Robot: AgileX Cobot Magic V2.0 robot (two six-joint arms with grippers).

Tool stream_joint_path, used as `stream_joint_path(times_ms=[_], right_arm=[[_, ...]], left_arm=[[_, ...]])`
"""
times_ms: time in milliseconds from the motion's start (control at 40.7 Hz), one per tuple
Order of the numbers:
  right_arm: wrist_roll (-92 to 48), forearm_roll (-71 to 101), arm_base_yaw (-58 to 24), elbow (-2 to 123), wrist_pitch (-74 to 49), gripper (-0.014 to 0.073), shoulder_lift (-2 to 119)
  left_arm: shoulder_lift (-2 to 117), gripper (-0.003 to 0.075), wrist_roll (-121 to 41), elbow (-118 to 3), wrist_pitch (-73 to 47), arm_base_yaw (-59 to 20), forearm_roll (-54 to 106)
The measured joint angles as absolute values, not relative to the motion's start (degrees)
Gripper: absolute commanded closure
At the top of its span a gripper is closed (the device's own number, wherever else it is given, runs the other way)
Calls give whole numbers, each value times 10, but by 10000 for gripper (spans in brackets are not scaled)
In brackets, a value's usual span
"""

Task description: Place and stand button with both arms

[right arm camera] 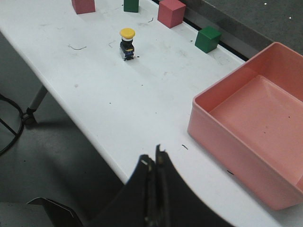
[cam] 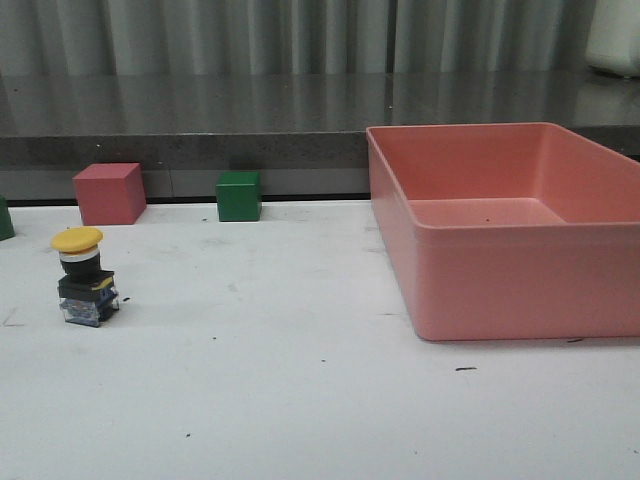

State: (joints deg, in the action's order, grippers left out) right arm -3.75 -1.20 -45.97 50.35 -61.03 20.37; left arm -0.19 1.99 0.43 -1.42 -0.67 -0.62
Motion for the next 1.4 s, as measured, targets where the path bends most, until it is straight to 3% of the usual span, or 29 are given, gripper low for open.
stream_joint_path(times_ms=[589, 737, 1228, 1400], right_arm=[[-38, -12, -460, 497, -606, 711, 201], [-38, -13, -423, 458, -580, 711, 179], [-38, -15, -203, 122, -148, 711, 39], [-38, 0, -136, 34, -66, 711, -3]], left_arm=[[-2, 740, 20, 4, -14, -7, -4], [-2, 740, 20, 4, -14, -7, -4], [-2, 740, 20, 4, -14, -7, -4], [-2, 740, 20, 4, -14, -7, -4]])
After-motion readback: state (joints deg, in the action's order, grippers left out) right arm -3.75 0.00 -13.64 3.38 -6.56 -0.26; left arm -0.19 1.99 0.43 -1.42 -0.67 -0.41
